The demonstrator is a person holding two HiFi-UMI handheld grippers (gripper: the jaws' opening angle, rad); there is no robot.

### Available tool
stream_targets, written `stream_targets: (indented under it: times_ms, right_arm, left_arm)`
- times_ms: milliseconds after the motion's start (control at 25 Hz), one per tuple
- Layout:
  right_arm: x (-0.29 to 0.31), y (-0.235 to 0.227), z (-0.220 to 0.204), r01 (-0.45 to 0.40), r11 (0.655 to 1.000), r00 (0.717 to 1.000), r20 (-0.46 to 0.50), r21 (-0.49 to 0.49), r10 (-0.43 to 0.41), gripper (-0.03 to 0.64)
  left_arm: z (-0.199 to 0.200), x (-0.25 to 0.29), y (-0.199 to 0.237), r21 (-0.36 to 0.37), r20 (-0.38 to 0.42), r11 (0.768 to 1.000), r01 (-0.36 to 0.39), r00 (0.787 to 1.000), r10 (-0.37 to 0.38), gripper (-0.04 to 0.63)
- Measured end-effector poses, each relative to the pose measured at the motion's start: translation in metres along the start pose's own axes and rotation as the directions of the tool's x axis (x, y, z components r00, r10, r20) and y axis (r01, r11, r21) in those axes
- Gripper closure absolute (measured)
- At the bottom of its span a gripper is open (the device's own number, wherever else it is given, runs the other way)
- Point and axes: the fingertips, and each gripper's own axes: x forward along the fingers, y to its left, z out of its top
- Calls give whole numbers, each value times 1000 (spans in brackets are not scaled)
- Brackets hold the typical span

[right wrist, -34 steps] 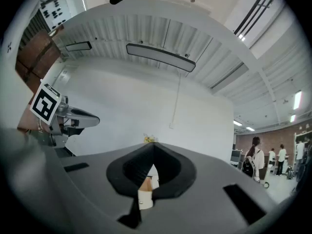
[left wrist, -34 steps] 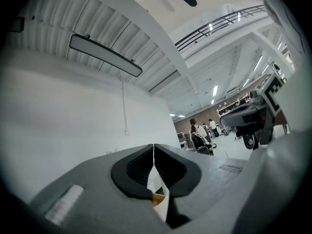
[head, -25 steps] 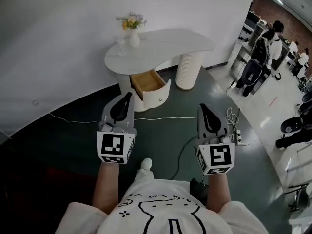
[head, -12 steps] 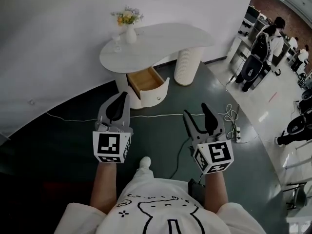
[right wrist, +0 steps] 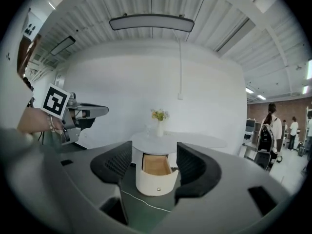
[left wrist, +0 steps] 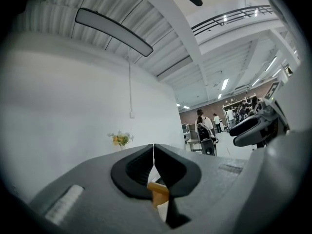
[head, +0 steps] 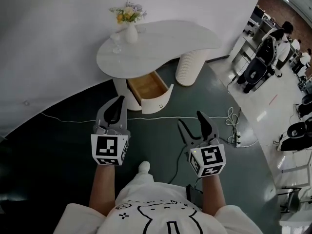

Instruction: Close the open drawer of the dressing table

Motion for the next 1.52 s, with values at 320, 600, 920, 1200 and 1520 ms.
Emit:
stream_targets:
  times_ms: [320,600,920,1200,1520]
  right_arm:
    - [88,2,-41,-7,1000,995,-96,-2,7,337]
    - [140,-7,-74,14,1000,982,-189,21,-9,339]
    - [190,-7,-116,-35,999,962,-271,29,42,341]
    - [232,-16,-169,-79,995,933,-347,59,95,341]
    - [273,-23,-231,-97,989,899,-416,110,134,341]
  left_arm:
    - [-52,53,49,-49,-64,998,28,997,-31,576]
    - [-84,92,70,-72,-100,993,89,990,-96,575]
    - [-121,124,75,-100,-143,991,92,984,-106,575]
    - [-162,155,75,-119,-212,991,63,973,-87,576]
    - [-213,186,69,-142,-270,989,32,960,-70,575]
